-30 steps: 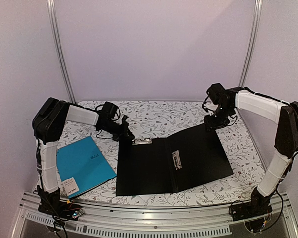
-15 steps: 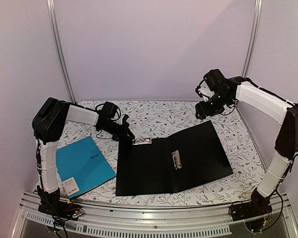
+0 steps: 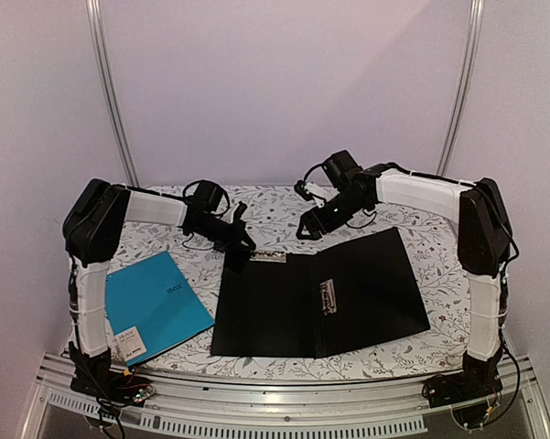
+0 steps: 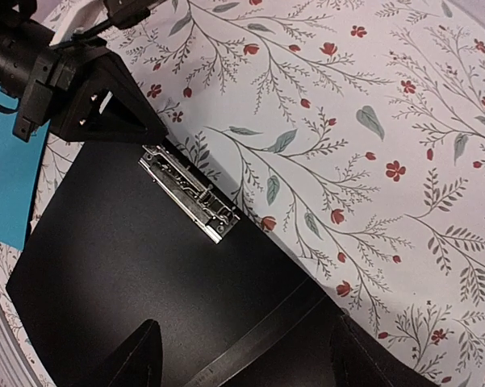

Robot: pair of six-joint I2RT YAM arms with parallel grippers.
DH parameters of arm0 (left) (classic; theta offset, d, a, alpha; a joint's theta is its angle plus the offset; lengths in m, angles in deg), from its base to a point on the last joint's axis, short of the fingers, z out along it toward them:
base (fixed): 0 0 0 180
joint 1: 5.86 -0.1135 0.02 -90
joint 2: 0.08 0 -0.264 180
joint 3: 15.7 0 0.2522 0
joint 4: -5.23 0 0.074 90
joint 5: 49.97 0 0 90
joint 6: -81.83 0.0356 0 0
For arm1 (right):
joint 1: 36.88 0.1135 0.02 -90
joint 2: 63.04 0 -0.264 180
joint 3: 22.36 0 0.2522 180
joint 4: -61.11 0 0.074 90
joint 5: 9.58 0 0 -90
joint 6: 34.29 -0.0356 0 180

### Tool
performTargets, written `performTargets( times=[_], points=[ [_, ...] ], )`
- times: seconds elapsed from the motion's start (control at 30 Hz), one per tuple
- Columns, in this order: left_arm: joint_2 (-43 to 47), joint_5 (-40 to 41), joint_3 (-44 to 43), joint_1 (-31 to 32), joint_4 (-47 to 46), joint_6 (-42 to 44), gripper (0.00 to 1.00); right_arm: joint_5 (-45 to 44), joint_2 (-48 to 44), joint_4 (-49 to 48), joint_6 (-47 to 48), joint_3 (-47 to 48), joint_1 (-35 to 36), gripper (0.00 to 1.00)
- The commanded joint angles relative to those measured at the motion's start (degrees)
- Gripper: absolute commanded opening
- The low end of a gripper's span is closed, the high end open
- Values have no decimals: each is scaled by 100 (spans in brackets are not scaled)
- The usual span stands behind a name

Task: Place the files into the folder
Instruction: Open the spring clip on the folder at the center of the board.

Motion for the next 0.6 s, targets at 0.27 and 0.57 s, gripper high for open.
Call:
performTargets(
  times=[0.27, 0.57],
  points=[
    [-733, -513, -782, 292, 514, 484, 0, 1038, 888, -420, 1016, 273, -33, 69],
    [-791, -344, -804, 292, 603, 584, 0, 934, 1367, -208, 1623, 517, 7, 68]
  ],
)
